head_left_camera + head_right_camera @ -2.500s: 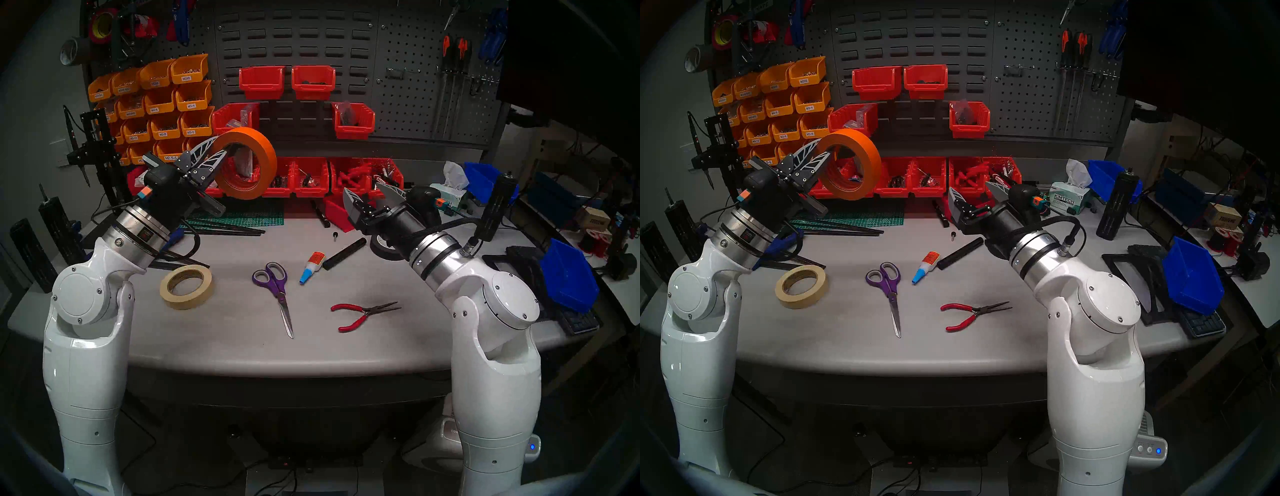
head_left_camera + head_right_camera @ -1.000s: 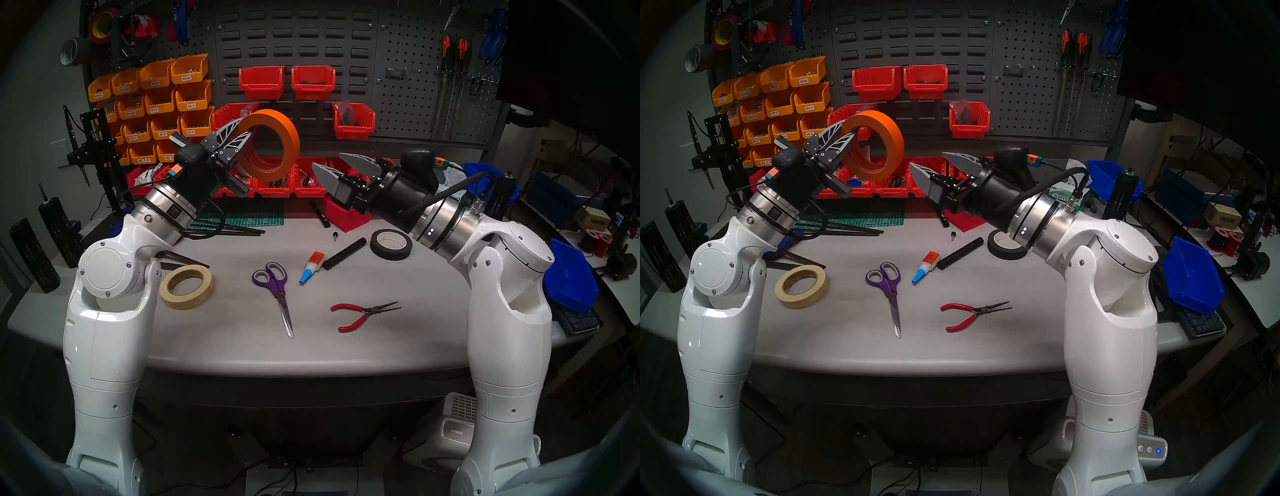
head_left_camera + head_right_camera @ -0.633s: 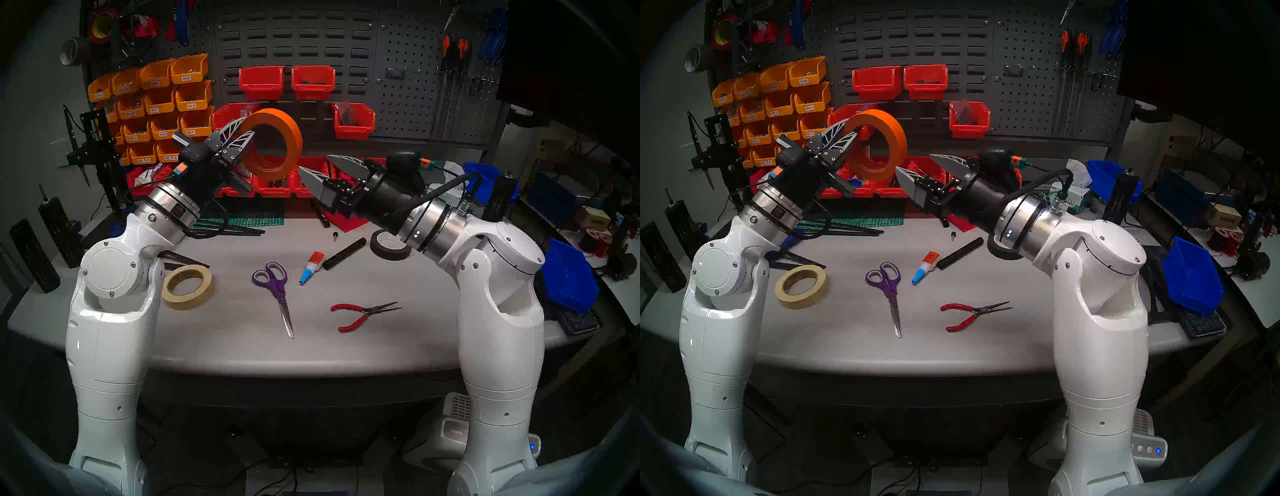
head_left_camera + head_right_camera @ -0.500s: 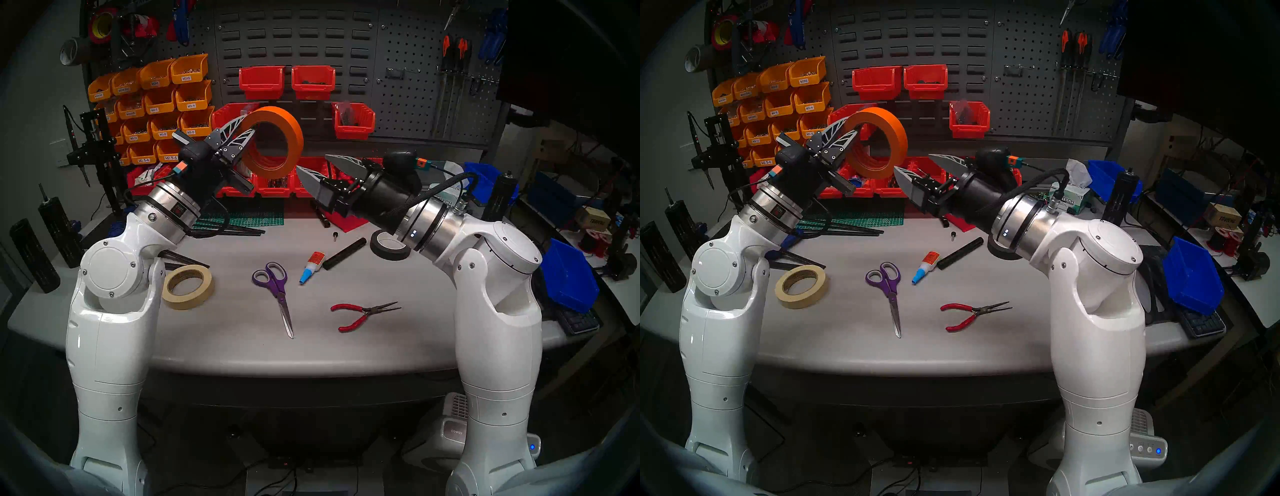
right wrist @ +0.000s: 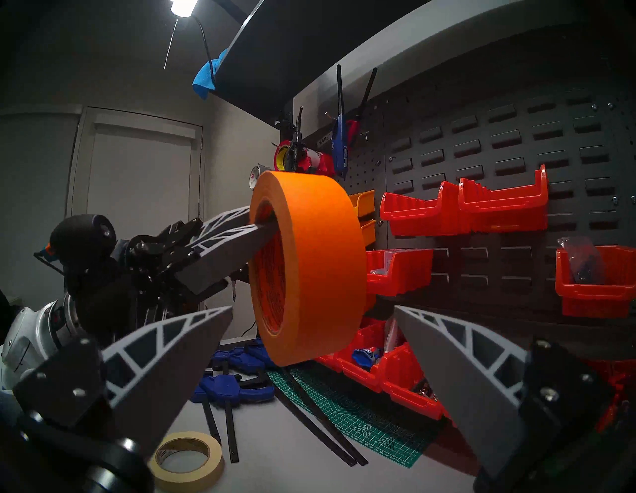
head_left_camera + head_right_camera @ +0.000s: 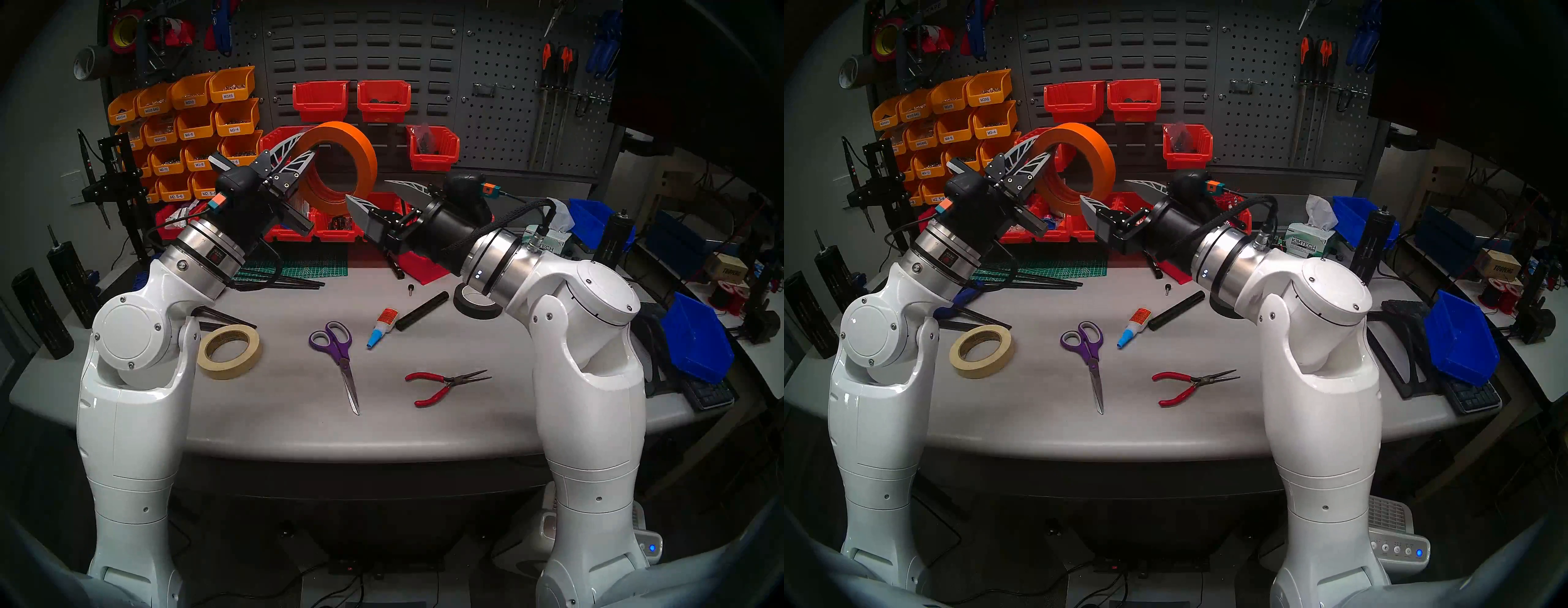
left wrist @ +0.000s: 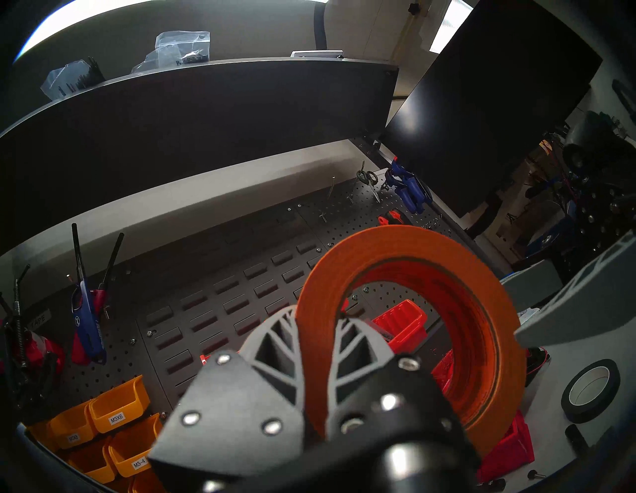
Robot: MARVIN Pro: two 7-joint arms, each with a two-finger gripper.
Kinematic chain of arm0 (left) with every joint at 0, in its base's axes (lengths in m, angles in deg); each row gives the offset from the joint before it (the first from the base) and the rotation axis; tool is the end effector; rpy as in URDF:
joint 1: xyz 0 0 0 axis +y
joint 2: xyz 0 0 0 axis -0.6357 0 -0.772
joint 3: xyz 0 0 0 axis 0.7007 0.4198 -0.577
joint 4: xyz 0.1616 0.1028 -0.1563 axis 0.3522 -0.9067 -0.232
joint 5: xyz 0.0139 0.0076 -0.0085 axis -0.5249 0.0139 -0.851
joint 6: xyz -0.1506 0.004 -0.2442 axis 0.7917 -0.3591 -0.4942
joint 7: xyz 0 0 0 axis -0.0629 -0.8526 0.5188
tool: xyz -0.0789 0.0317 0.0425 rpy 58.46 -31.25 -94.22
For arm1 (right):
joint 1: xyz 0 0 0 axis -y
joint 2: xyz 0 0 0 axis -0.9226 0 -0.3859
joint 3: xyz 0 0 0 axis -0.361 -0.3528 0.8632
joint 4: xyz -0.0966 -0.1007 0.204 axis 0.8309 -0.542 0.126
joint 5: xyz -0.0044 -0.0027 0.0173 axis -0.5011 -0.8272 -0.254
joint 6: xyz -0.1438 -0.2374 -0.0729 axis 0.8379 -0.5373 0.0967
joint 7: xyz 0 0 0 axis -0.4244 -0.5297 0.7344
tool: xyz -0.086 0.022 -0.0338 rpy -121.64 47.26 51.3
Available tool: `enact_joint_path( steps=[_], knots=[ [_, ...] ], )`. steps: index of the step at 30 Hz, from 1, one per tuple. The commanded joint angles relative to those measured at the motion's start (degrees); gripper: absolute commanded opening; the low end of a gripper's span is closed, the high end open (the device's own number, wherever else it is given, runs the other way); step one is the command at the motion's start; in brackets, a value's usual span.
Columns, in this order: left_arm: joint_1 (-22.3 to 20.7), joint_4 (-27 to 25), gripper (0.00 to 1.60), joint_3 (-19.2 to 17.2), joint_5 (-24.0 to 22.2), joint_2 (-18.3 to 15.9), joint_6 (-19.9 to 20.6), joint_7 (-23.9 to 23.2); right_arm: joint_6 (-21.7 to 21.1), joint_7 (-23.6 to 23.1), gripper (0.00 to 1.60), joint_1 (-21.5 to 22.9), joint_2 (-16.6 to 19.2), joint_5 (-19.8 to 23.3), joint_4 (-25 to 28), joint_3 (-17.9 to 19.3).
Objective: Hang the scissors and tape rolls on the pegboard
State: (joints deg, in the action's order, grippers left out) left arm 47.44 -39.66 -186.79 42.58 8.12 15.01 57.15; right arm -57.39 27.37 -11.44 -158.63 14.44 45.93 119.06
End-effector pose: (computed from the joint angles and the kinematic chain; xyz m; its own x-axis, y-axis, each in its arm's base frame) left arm 0.3364 0.0232 -0.0293 -0.7013 -0.2941 0.6494 -0.1945 -0.7974 -0.5712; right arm 0.3429 0.1023 -0.0341 -0.1865 -0.1792 0.9660 0.7947 -0.6056 0.0411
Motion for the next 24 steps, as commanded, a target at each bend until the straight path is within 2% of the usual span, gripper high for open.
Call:
enact_joint_path(
  steps=[1, 10, 17, 24],
  knots=[
    [0.6, -3.4, 0.0, -0.1, 0.6, 0.5, 0.1, 0.7, 3.9, 3.6, 1.6, 2.2, -2.4, -3.0, 0.8, -2.0],
    [2.0, -4.1, 0.0, 0.4, 2.2, 1.2, 0.1, 1.0, 4.7, 7.4, 1.6, 1.8, -3.3, -6.1, 1.5, -3.3],
    [2.7, -4.8, 0.0, 0.8, 3.0, 2.2, 0.2, 1.3, 5.7, 9.4, 1.6, 1.9, -2.0, -10.1, 1.6, -4.8],
    [3.1, -5.5, 0.0, 0.0, 3.0, 2.3, 0.0, 1.2, 5.9, 10.3, 1.6, 2.2, -1.9, -12.0, 1.5, -4.7]
  ],
)
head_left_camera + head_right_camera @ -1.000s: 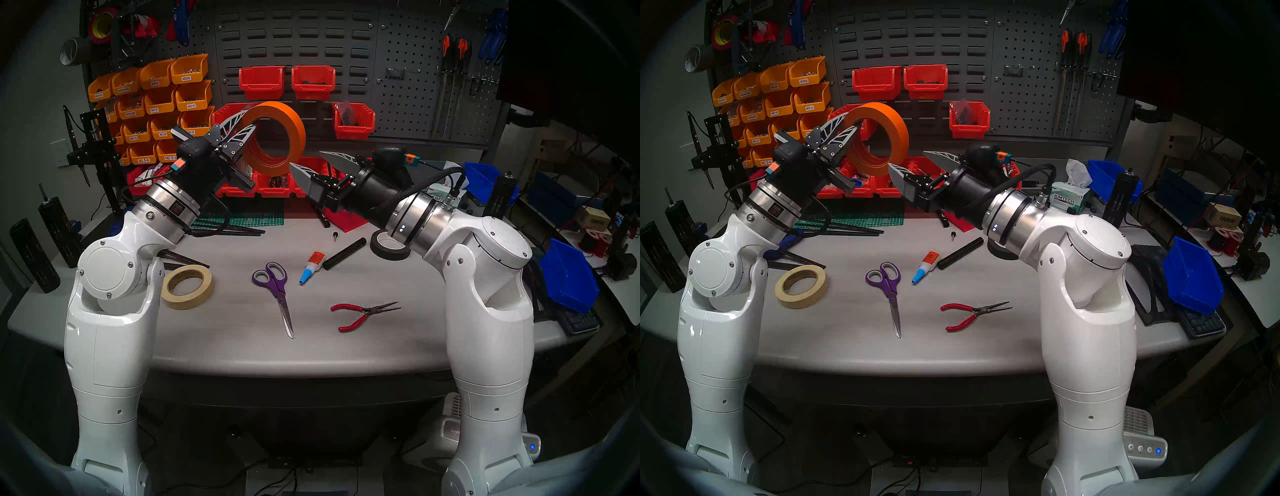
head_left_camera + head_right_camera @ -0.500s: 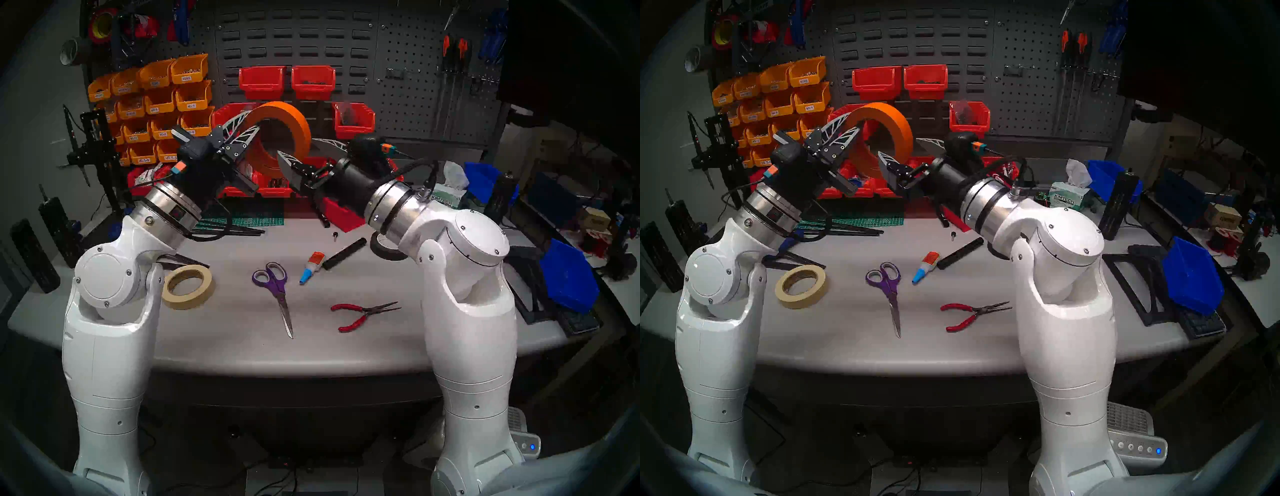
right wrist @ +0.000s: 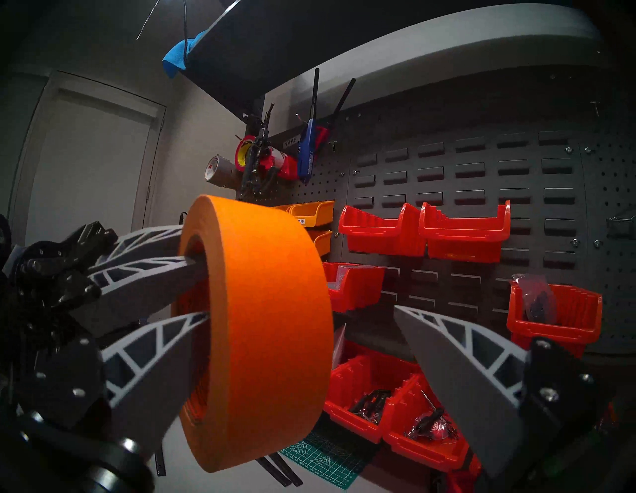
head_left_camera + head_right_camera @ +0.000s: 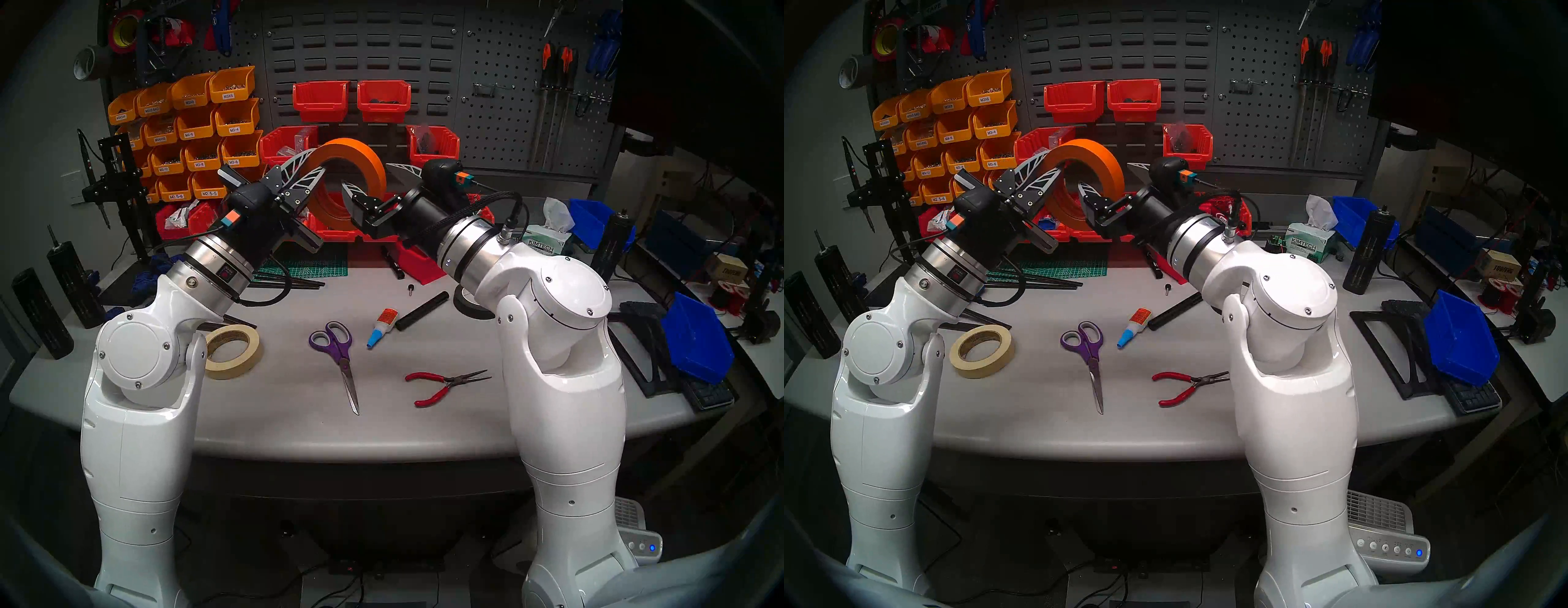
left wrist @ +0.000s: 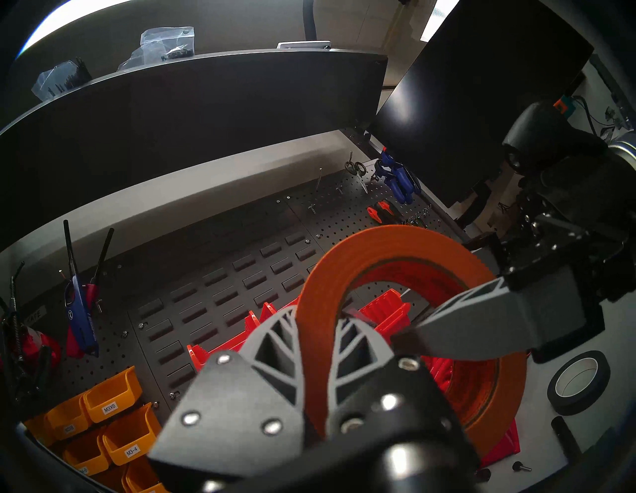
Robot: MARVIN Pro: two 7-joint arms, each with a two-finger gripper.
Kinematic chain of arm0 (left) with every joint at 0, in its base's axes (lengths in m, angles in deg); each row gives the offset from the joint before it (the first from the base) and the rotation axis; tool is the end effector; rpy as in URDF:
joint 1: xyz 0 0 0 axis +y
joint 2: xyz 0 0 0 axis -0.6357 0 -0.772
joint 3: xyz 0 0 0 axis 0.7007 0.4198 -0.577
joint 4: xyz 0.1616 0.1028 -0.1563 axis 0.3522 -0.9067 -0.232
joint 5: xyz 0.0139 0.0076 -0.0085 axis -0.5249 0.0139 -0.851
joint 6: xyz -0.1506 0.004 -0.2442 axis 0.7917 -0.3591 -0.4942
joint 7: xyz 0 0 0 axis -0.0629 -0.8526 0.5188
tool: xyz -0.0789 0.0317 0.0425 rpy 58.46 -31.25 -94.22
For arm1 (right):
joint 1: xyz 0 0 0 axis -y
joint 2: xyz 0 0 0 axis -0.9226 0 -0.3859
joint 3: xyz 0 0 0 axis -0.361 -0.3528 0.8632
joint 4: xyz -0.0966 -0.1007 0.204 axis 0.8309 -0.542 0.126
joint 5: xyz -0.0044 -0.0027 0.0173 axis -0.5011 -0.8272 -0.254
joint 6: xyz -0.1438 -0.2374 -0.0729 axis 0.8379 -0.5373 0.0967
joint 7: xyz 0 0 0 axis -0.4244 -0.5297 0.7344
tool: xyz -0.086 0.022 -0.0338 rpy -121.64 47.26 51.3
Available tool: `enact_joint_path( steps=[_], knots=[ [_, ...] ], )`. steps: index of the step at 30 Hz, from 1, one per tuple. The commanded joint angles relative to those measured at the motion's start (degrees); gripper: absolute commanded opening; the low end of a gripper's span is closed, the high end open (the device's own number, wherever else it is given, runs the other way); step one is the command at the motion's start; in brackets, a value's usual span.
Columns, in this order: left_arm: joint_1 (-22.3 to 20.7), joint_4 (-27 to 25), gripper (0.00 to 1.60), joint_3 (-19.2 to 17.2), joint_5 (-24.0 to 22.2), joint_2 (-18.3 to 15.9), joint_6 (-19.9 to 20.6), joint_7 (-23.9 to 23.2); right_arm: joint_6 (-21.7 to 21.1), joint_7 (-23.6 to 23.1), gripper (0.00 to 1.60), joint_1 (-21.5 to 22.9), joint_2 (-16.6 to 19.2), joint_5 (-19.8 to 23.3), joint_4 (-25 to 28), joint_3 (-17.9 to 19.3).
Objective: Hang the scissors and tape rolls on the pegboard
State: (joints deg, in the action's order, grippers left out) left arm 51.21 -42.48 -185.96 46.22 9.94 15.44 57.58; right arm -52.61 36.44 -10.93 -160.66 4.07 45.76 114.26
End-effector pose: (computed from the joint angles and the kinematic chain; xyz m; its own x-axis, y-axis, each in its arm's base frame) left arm 0.3265 0.0124 -0.0414 -0.6791 -0.3196 0.6608 -0.1965 -0.7882 -0.5832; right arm 0.3511 0.1188 -0.0297 -0.2976 -0.0795 0.9514 0.6569 -0.7402 0.1436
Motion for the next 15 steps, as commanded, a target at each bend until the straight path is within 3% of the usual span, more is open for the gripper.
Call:
enact_joint_path(
  steps=[1, 15],
  knots=[
    [-0.6, -2.8, 0.0, -1.1, -0.8, 0.5, -0.4, 0.7, 1.0, 1.3, 1.6, 1.7, 0.3, -1.9, 1.7, 0.2],
    [2.8, -5.5, 0.0, -4.8, -3.1, 0.9, -0.4, -0.5, 2.3, 1.8, 1.6, 2.6, 1.1, -3.8, -0.2, 1.7]
  ],
)
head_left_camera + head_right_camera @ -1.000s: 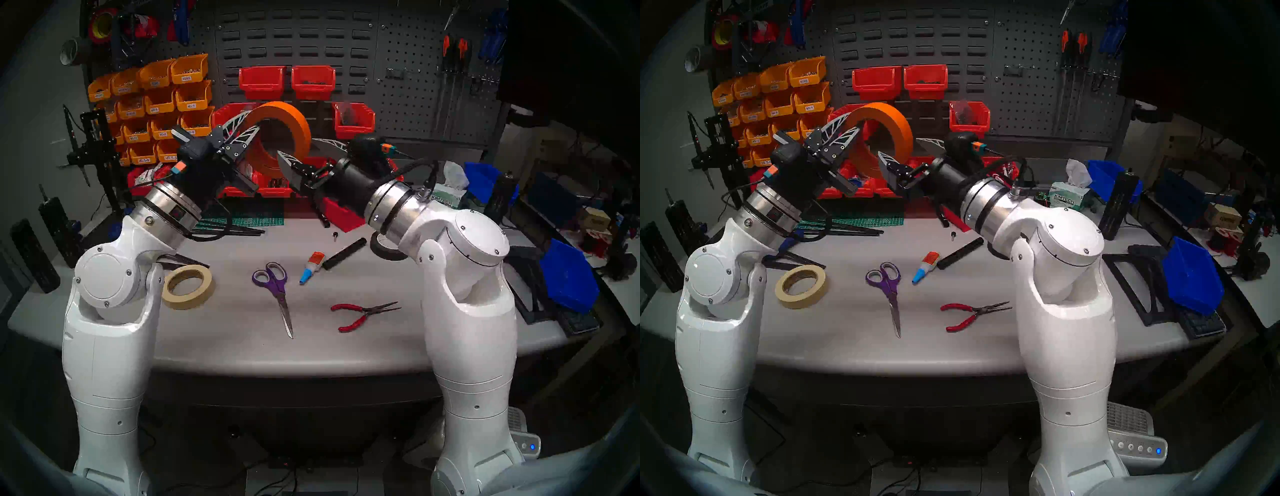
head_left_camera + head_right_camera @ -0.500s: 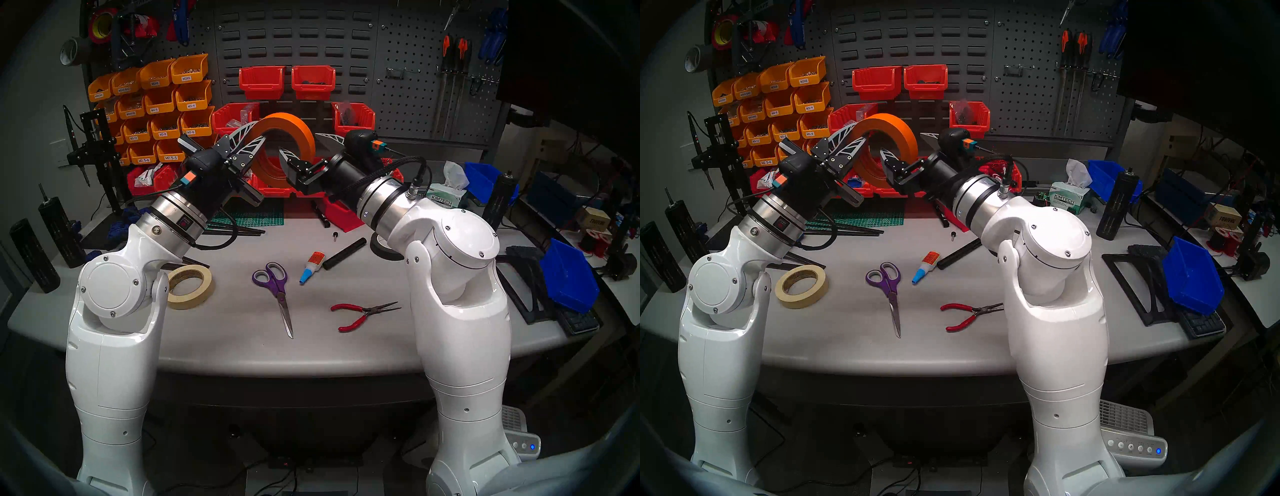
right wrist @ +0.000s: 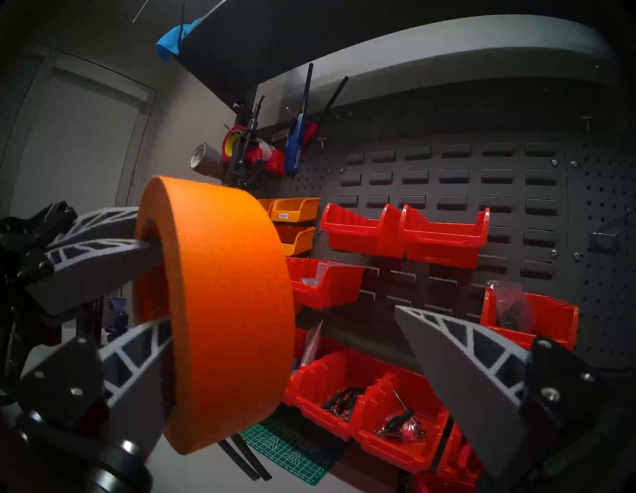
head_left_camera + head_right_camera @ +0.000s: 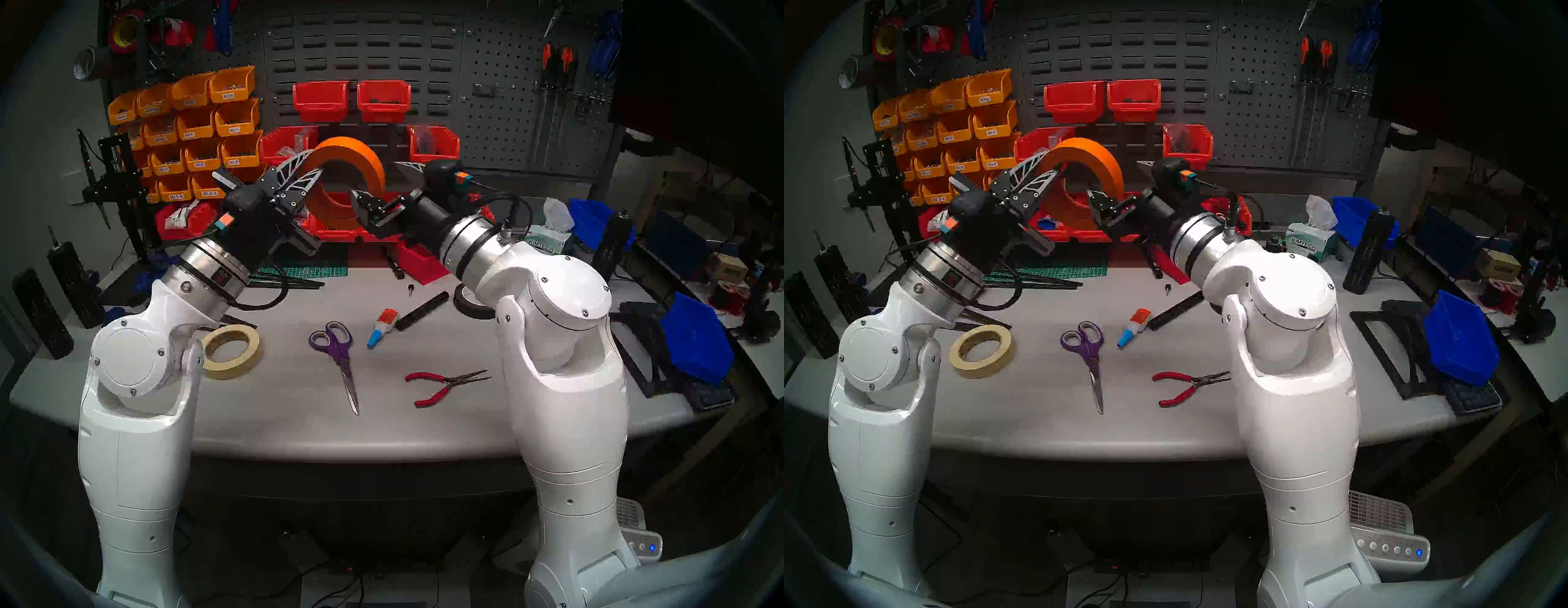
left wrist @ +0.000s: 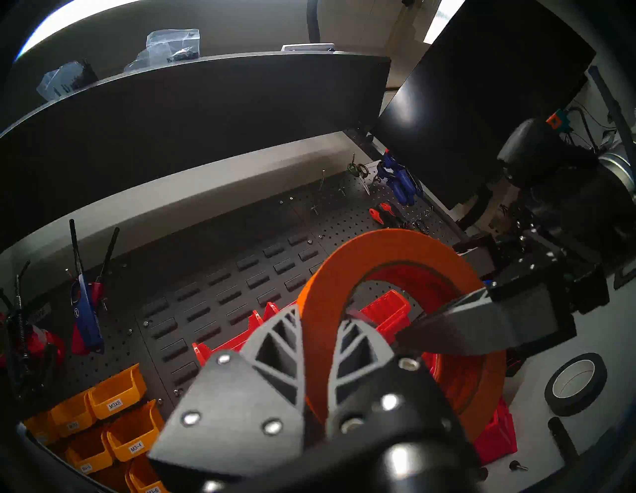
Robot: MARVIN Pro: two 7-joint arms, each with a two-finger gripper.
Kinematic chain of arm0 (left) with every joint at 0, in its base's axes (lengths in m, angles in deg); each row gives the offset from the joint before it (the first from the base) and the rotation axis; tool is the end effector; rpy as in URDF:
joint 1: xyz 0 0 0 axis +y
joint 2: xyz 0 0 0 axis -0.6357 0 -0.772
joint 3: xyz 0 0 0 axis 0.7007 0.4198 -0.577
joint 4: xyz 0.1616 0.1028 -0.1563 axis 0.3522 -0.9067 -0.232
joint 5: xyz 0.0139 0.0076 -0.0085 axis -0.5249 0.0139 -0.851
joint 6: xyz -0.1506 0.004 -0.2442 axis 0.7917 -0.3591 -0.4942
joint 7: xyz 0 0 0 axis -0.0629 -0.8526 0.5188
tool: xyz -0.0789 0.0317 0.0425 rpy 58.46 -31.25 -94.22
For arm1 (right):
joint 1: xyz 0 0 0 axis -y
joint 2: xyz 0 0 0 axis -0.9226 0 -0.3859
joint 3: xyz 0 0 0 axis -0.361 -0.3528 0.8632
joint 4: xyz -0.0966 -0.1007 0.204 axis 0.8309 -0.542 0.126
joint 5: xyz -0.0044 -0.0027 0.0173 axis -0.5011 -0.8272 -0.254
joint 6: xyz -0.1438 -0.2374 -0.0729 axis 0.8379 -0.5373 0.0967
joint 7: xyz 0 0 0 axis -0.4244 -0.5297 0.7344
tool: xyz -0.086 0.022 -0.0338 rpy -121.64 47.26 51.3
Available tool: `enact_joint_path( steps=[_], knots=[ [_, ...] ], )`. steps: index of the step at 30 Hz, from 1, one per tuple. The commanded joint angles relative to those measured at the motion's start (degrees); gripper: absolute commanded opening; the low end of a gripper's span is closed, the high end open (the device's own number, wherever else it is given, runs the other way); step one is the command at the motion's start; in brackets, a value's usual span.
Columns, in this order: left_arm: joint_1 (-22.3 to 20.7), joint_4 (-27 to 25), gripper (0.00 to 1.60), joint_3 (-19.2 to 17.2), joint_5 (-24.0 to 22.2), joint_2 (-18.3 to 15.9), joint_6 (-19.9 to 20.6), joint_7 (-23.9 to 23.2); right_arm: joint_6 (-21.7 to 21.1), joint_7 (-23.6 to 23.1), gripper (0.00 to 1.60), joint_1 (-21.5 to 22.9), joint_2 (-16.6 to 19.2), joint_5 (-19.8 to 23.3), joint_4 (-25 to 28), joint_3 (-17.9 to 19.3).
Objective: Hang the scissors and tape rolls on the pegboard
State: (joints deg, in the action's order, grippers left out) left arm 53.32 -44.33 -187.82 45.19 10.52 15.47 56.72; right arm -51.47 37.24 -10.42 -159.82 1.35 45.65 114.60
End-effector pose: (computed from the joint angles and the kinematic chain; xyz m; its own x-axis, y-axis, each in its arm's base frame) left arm 0.3176 0.0176 -0.0415 -0.6758 -0.3161 0.6659 -0.1959 -0.7939 -0.5756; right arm 0.3549 0.1130 -0.0285 -0.3317 -0.0254 0.9430 0.6104 -0.7680 0.1940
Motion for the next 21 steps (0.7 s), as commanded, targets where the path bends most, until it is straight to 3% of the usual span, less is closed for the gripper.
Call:
enact_joint_path(
  steps=[1, 6, 7, 10, 21],
  knots=[
    [0.9, -3.7, 0.0, -3.2, -2.2, 0.3, -0.4, 0.3, 1.4, 1.1, 1.6, 2.2, 0.3, -1.2, -0.2, 1.3],
    [1.6, -3.6, 0.0, -3.7, -2.9, 0.4, 0.1, -0.6, 1.8, 0.9, 1.6, 2.4, -0.2, -1.1, -0.6, 0.6],
    [1.7, -3.5, 0.0, -3.6, -2.8, 0.5, 0.0, -0.7, 2.0, 0.9, 1.02, 2.4, -0.2, -1.1, -0.6, 0.5],
    [1.7, -3.3, 0.0, -3.3, -2.7, 0.7, 0.1, -1.0, 2.0, 0.6, 0.0, 2.5, -0.2, -1.0, -0.6, 0.4],
    [0.6, -3.2, 0.0, -1.9, -3.0, 1.1, 0.1, -1.3, 1.9, 0.1, 0.0, 2.6, 0.1, -2.0, -0.6, 0.5]
  ],
)
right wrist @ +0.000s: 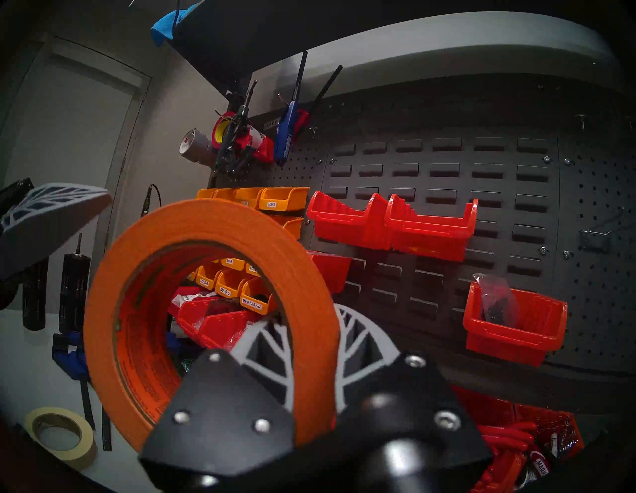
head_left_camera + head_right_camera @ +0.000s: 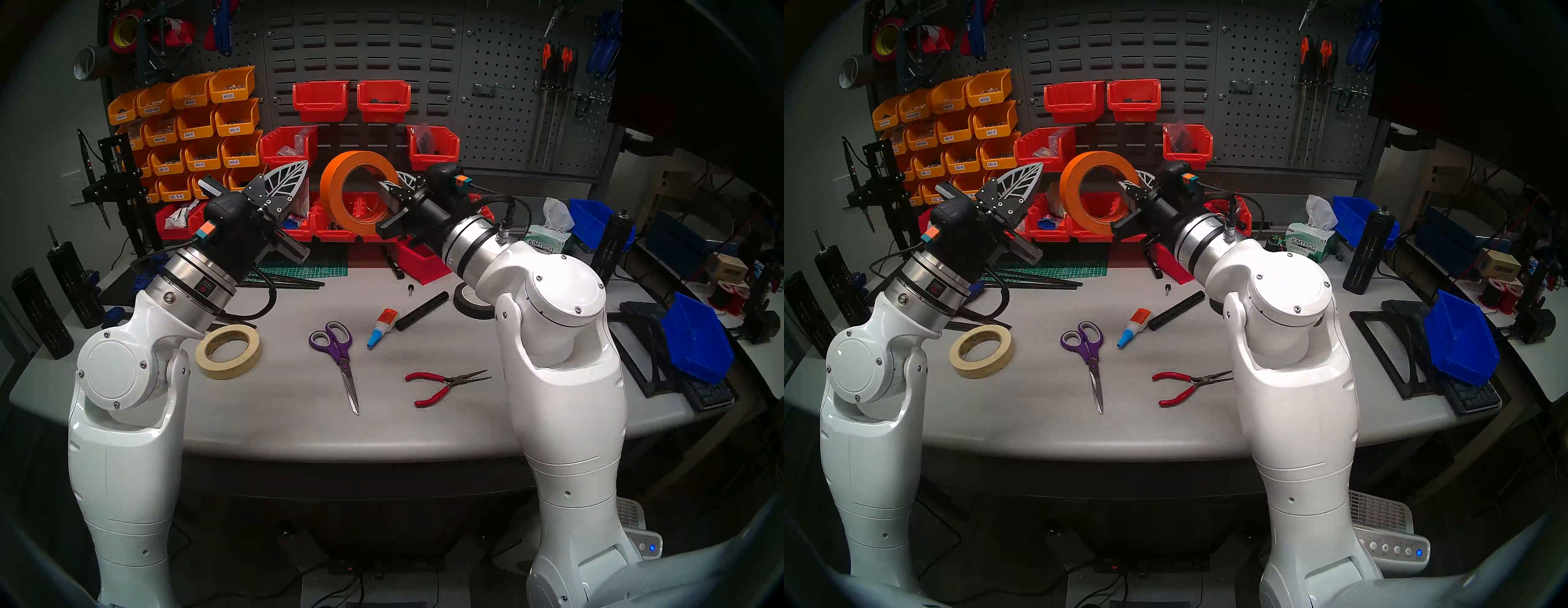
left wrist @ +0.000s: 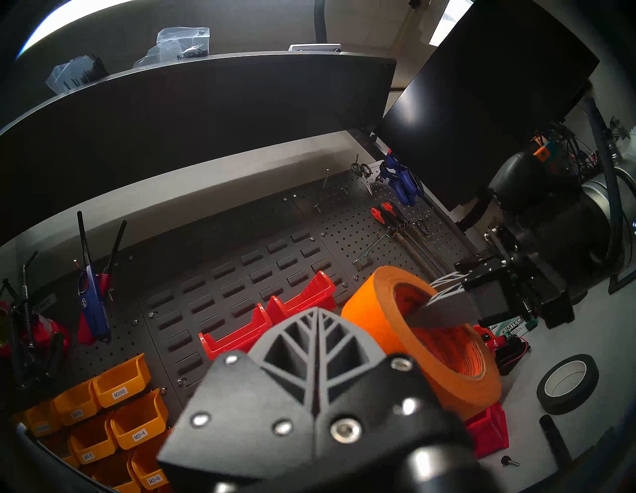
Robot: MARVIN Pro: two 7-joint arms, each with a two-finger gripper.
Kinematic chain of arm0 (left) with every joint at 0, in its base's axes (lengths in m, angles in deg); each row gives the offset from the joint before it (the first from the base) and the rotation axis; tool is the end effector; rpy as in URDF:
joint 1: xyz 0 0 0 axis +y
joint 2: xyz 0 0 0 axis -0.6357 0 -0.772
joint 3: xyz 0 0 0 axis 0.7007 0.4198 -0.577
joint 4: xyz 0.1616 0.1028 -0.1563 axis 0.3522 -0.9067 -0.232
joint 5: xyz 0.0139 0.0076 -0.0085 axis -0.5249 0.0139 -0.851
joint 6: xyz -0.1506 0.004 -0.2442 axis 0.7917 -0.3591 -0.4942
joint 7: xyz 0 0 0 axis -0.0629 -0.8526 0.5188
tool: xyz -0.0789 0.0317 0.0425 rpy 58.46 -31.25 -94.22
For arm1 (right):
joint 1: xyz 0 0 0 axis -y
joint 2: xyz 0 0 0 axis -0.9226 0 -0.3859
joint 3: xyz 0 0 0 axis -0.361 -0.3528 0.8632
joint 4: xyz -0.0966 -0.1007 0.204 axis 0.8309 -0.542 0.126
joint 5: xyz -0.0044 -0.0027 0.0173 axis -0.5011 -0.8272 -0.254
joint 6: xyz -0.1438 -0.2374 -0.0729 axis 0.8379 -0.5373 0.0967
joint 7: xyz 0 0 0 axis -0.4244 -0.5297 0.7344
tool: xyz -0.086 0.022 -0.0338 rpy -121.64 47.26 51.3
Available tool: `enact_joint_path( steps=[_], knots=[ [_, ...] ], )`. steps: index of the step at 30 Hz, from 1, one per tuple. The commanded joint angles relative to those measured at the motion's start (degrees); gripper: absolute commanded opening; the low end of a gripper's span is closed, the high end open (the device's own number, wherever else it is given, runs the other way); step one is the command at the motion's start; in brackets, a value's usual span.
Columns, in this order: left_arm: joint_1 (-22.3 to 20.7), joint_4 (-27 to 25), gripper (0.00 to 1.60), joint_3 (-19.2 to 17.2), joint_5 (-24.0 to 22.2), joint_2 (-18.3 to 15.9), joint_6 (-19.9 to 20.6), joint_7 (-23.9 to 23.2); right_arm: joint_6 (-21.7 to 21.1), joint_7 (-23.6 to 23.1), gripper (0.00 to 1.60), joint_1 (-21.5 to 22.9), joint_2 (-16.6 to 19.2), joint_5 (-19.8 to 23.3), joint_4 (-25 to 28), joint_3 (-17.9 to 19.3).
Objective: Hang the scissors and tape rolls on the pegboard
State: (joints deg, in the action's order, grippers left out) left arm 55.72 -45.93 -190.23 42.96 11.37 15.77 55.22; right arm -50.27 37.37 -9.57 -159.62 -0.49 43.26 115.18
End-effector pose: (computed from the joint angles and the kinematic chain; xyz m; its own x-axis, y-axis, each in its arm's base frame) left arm 0.3085 0.0250 -0.0438 -0.6648 -0.2985 0.6847 -0.2092 -0.8055 -0.5544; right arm 0.3659 0.1091 -0.0353 -0.3313 0.0122 0.9434 0.5836 -0.7831 0.2151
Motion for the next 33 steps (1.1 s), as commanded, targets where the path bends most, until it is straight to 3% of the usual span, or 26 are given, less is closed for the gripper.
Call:
enact_joint_path(
  steps=[1, 6, 10, 17, 20, 21, 23, 24, 26, 27, 32, 33],
  knots=[
    [-1.9, -1.6, 0.0, 0.6, -1.3, 0.5, 0.0, 0.2, 1.0, 0.2, 0.0, 1.7, -0.4, -0.2, 1.9, 0.1],
    [-1.5, -2.1, 0.0, -0.5, -5.5, 2.8, 2.4, 1.2, 0.8, 0.6, 0.0, 1.5, -0.1, -0.9, 2.6, 1.4],
    [0.3, -2.5, 0.0, -3.5, -11.9, 4.7, 5.0, 1.5, 0.6, 0.5, 0.0, 0.6, 0.1, -0.3, 3.1, 4.4],
    [1.3, -3.8, 0.0, -5.6, -18.6, 6.0, 7.9, 0.9, 0.5, 0.3, 0.0, 0.7, -0.1, 1.5, 2.9, 8.5],
    [2.5, -5.1, 0.19, -6.1, -22.0, 6.5, 9.5, 0.2, 0.6, 0.4, 0.0, 1.6, 0.3, 1.8, 2.3, 10.5],
    [2.8, -5.4, 0.61, -6.2, -22.5, 6.7, 9.7, 0.1, 0.6, 0.4, 0.0, 2.0, 0.4, 1.8, 2.0, 11.0],
    [3.4, -6.1, 1.2, -6.4, -24.2, 6.6, 10.7, -0.4, 0.5, 0.2, 0.0, 3.1, 0.8, 1.9, 1.5, 12.2],
    [3.6, -6.3, 1.19, -6.6, -24.7, 6.4, 11.0, -0.8, 0.5, 0.4, 0.0, 3.7, 0.8, 2.0, 1.1, 12.9],
    [4.2, -6.7, 1.37, -6.9, -25.8, 6.3, 11.8, -1.4, 0.6, 0.4, 0.0, 4.9, 1.1, 2.1, 0.3, 14.1],
    [4.5, -6.9, 1.6, -7.1, -26.3, 6.1, 12.3, -1.9, 0.6, 0.4, 0.0, 5.5, 1.3, 2.2, 0.0, 14.6],
    [6.3, -7.8, 1.6, -8.1, -28.0, 6.4, 13.1, -3.4, 1.1, 0.9, 0.0, 8.6, 2.1, 2.5, -2.5, 17.3],
    [6.7, -8.0, 1.6, -8.3, -28.2, 6.5, 13.1, -3.7, 1.6, 1.1, 0.0, 7.7, 2.5, 2.7, -1.8, 17.5]
  ],
)
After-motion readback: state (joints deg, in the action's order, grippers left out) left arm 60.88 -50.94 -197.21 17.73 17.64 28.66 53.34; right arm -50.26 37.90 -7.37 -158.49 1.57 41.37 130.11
